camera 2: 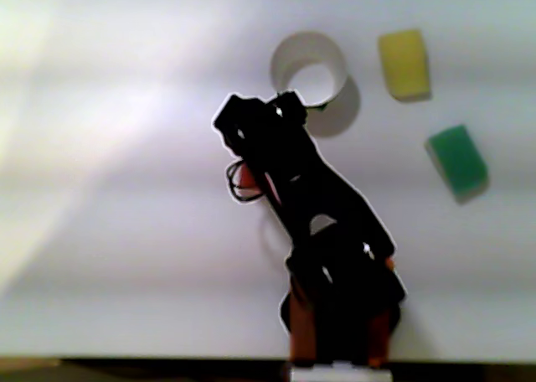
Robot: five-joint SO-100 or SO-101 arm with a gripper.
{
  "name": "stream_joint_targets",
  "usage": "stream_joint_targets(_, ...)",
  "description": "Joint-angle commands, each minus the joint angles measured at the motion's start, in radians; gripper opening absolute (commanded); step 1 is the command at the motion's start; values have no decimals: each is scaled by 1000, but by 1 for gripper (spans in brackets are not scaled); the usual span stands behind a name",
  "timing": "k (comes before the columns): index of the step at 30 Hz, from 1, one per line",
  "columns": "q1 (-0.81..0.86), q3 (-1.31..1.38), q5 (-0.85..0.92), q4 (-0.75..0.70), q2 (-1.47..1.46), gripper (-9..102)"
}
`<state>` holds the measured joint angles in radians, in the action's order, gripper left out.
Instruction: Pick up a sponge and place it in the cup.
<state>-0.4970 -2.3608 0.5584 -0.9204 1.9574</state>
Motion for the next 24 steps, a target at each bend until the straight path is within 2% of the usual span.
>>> stream_joint_targets(1,-37,26,9,15,-20,25)
stream_joint_targets(5,-54,26,17,3,-18,32)
stream_joint_targets(9,-74,23,-5,-49,6,34)
stream_joint_targets(13,-87,14,-25,-95,48,31)
stream_joint_targets(20,-98,115,-71,-311,135,29)
stream_joint_targets(24,-57,29,-11,-324,206,29)
